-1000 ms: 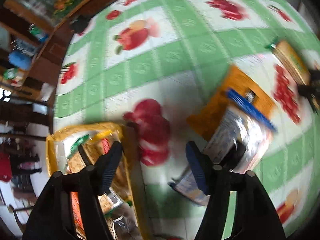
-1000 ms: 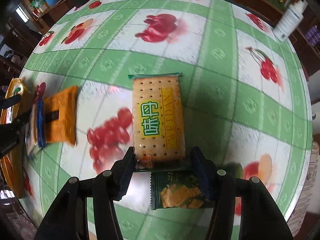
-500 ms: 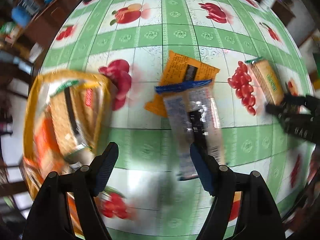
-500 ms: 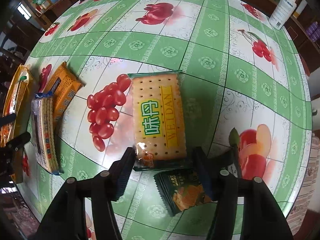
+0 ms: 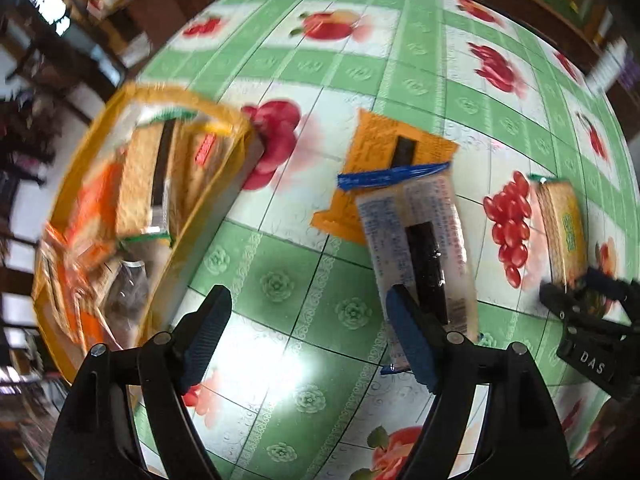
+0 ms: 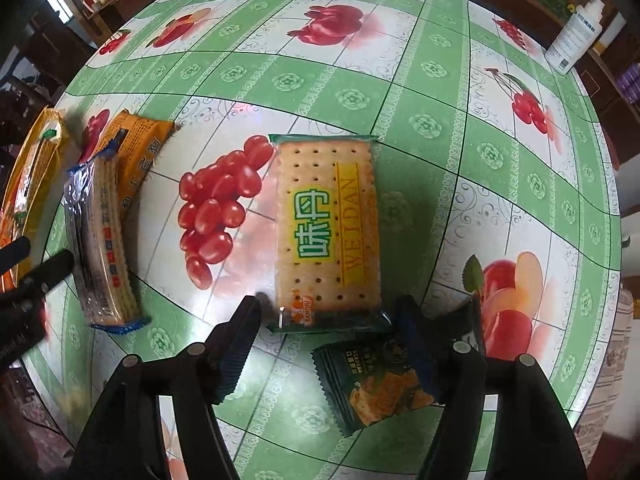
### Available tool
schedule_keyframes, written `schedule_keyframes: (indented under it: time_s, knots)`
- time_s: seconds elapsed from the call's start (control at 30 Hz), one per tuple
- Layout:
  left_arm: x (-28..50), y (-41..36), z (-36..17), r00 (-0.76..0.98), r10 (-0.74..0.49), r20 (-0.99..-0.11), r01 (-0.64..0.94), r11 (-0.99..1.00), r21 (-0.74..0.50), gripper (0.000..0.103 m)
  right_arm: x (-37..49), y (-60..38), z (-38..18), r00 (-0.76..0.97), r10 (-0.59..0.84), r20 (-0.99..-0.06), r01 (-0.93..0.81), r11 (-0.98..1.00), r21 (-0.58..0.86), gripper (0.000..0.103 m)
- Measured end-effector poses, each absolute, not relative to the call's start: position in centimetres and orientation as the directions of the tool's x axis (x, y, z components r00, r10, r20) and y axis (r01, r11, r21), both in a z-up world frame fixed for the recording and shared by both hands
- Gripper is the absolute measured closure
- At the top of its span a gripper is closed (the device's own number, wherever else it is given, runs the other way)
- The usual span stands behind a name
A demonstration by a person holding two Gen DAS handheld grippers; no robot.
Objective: Organize snacks
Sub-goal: 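Lift the WEIDAN pack with the right tool while the left lifts the white pack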
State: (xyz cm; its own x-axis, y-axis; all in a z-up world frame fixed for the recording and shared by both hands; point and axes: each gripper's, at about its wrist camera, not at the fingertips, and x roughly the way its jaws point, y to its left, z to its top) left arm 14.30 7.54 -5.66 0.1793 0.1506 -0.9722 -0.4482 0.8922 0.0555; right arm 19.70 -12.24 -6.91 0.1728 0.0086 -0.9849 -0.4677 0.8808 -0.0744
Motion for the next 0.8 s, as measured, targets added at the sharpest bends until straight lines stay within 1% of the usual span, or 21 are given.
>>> schedule_keyframes:
  time_s: [0.07, 0.2, 0.23, 0.33, 0.4, 0.43, 0.47, 0.57, 0.67, 0.73, 0.8]
  knots:
    - [14.4, 8.4, -5.7, 0.201, 0.068, -0.977, -0.485, 0.874, -0.039, 0.023, 19.7, -12.8, -7.1, 0.173, 0.01, -0.985, -0.462, 0.884, -0.073, 0.026]
    - [15.6, 7.5, -5.9, 0.201, 0.016, -0.979, -0.469, 0.879, -0.082, 0.023, 19.7, -13.7, -6.8, 0.172, 0.015, -0.985, -0.47, 0.88, -0.069, 0.024]
    - [16.0, 7.1, -6.1, 0.195, 0.027, -0.98, -0.462, 0.885, -0.068, 0.023, 20.9, -13.9, -6.6, 0.163, 0.028, -0.986, -0.47, 0.881, -0.052, 0.022]
    - [17.0, 6.0, -6.1, 0.198, 0.089, -0.976, -0.458, 0.889, -0.012, 0.019, 21.9, -14.1, -6.4, 0.141, 0.072, -0.987, -0.458, 0.889, -0.001, 0.021]
    - [17.5, 5.6, -6.1, 0.198, 0.101, -0.975, -0.473, 0.881, -0.005, 0.018, 22.2, -14.6, -6.4, 0.151, 0.053, -0.987, -0.455, 0.89, -0.022, 0.021]
    - [17.6, 5.6, -6.1, 0.19, 0.119, -0.975, -0.483, 0.876, 0.013, 0.014, 22.3, -14.8, -6.4, 0.155, 0.045, -0.987, -0.459, 0.888, -0.031, 0.021]
    - [17.6, 5.8, -6.1, 0.184, 0.13, -0.974, -0.489, 0.872, 0.024, 0.012, 22.4, -15.0, -6.4, 0.157, 0.045, -0.987, -0.462, 0.886, -0.034, 0.022]
    - [17.3, 6.1, -6.2, 0.186, 0.106, -0.977, -0.493, 0.87, 0.0, 0.012, 23.0, -16.1, -6.2, 0.136, 0.08, -0.988, -0.448, 0.894, 0.01, 0.022]
    - [17.2, 7.0, -6.5, 0.195, 0.055, -0.979, -0.517, 0.854, -0.055, 0.012, 24.2, -16.9, -5.4, 0.097, 0.152, -0.984, -0.414, 0.905, 0.099, 0.023]
    - [17.1, 7.1, -6.7, 0.192, 0.026, -0.981, -0.522, 0.849, -0.08, 0.012, 24.7, -16.8, -5.3, 0.097, 0.154, -0.983, -0.415, 0.904, 0.101, 0.023]
    - [17.0, 7.1, -6.6, 0.192, 0.017, -0.981, -0.527, 0.845, -0.089, 0.012, 24.9, -15.9, -5.6, 0.108, 0.12, -0.987, -0.452, 0.89, 0.059, 0.023]
